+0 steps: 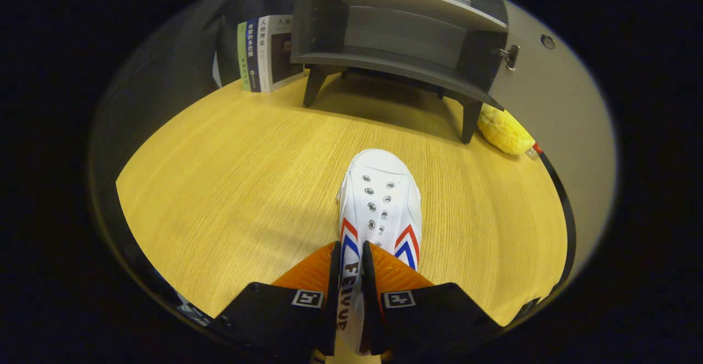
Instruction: Open the shoe cabinet door, grab the shoes and put them into the shoe cabinet, then close the shoe cabinet door.
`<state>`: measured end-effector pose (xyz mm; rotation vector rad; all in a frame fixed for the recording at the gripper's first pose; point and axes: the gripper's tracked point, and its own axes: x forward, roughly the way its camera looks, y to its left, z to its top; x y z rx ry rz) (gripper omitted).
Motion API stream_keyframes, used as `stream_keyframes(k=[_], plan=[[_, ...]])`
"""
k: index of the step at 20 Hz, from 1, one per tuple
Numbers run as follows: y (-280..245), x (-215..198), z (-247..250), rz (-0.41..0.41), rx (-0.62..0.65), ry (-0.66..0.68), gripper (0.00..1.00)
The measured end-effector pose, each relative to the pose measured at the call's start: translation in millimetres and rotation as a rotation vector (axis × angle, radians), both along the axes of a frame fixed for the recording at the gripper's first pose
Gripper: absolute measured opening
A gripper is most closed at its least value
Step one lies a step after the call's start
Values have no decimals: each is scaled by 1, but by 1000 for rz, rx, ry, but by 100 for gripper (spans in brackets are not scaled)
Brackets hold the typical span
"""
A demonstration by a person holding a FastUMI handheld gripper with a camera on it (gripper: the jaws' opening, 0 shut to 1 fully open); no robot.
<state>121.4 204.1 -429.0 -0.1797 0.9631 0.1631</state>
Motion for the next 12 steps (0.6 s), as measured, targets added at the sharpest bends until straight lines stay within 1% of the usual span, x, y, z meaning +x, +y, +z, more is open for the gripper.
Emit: stream_keyframes(k=[1,2,4,5,6,9,12], plan=[[2,0,-1,31,1,2,26],[1,-1,-1,36,9,-6,25],[3,0,-1,61,32,-20,12],[3,2,-3,52,52,-17,5],[3,0,0,40,77,-16,2],[3,4,11,-3,130,-50,2],[1,7,28,-42,220,-69,2]])
